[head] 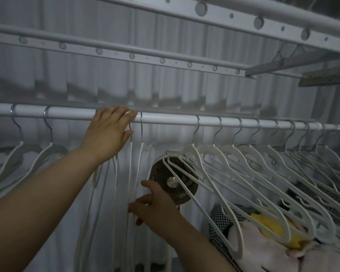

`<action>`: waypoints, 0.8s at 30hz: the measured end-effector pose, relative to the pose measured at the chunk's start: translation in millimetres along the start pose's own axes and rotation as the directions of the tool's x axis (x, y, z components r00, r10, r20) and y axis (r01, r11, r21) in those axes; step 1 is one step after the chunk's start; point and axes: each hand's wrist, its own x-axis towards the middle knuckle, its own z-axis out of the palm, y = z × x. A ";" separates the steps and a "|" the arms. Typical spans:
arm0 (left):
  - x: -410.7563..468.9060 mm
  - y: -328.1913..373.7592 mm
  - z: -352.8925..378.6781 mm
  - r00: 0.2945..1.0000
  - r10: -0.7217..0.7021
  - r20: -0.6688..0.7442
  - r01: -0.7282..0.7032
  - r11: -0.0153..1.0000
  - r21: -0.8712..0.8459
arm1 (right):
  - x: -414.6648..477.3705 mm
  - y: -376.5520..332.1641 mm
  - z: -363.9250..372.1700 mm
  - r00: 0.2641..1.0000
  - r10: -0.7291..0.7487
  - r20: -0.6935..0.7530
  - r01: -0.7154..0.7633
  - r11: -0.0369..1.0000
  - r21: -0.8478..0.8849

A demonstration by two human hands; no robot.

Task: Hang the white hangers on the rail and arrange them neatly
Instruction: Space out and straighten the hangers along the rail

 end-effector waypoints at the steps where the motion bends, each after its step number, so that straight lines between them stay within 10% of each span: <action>1: -0.8 -0.8 -0.8 1.000 0.007 -0.004 -0.007 1.000 0.000 | -0.8 0.7 -0.5 1.000 -0.005 -0.013 0.005 1.000 -0.005; 24: 3.0 0.4 -9.1 0.991 -0.086 -0.106 0.088 0.996 0.015 | -18.2 12.4 -47.2 0.936 -0.156 -0.317 0.110 0.981 -0.159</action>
